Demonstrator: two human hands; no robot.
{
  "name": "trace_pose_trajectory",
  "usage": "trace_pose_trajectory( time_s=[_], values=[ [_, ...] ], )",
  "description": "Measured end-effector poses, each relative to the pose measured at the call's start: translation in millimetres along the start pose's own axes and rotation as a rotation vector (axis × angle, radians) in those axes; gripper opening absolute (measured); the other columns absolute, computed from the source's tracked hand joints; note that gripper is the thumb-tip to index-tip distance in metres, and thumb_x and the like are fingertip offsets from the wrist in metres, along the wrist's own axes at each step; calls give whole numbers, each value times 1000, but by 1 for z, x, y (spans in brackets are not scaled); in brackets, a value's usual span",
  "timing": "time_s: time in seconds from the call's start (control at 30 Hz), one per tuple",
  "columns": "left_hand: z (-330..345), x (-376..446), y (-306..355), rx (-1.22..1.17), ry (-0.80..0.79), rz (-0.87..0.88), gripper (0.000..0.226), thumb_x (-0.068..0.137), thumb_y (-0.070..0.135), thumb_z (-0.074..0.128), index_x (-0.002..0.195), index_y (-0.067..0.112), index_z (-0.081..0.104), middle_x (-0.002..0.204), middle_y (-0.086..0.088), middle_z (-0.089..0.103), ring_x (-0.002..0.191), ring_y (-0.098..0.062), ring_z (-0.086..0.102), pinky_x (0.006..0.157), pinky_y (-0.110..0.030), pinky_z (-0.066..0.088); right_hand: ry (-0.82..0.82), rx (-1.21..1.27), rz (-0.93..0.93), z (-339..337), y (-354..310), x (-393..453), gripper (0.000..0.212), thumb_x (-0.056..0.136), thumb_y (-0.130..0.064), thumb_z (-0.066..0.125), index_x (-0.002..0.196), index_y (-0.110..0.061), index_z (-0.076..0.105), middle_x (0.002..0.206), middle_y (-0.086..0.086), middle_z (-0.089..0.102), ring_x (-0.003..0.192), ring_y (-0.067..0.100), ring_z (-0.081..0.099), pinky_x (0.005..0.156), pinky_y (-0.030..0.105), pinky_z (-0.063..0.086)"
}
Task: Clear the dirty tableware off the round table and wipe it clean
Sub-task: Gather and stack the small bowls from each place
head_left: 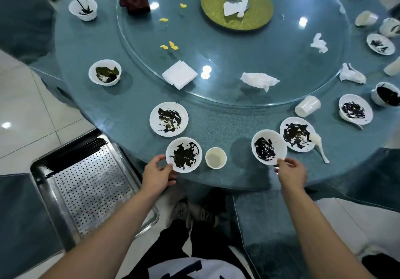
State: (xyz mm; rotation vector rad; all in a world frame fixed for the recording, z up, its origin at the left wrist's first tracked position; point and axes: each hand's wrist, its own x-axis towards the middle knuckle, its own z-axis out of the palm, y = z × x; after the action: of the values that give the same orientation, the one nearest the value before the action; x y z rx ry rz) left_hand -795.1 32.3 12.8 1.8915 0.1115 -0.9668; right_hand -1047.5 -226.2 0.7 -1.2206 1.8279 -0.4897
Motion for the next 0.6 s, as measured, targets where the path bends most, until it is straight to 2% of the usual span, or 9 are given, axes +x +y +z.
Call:
trace_pose_trajectory(
  time_s=[0.13, 0.23, 0.4, 0.5, 0.6],
  values=[
    [-6, -7, 6, -53, 20, 43, 25, 99, 6, 60, 119, 20, 58, 87, -22, 72, 70, -29, 71, 60, -40, 63, -84, 193, -110, 8, -48, -39, 10, 92, -8, 68, 99, -14, 63, 82, 8, 68, 53, 8, 60, 55, 19, 50],
    [-17, -18, 13, -100, 35, 87, 28, 99, 7, 61, 122, 22, 58, 86, -20, 72, 69, -26, 71, 60, -39, 63, -222, 212, -210, 26, -77, -71, 10, 93, -9, 67, 100, -16, 65, 77, 3, 67, 47, 0, 54, 49, 13, 43],
    [-38, -42, 30, -168, -14, 149, 33, 99, 7, 62, 121, 32, 58, 87, -17, 74, 72, -24, 71, 64, -39, 64, -534, 135, -402, 64, -108, -131, 15, 92, -3, 66, 93, -18, 69, 71, -3, 69, 49, 1, 56, 54, 16, 49],
    [-50, -50, 33, -194, -47, 179, 35, 98, 9, 64, 127, 29, 59, 82, -12, 76, 74, -24, 74, 64, -42, 64, -622, 35, -470, 85, -110, -154, 23, 91, -5, 70, 87, -28, 70, 72, -4, 70, 56, 2, 59, 62, 24, 53],
    [-63, -61, 38, -218, -87, 205, 34, 98, 10, 63, 121, 35, 61, 85, -14, 75, 76, -24, 74, 67, -44, 64, -658, -28, -534, 98, -110, -171, 25, 90, -6, 71, 84, -30, 70, 69, 0, 68, 52, 1, 55, 61, 22, 50]
  ],
)
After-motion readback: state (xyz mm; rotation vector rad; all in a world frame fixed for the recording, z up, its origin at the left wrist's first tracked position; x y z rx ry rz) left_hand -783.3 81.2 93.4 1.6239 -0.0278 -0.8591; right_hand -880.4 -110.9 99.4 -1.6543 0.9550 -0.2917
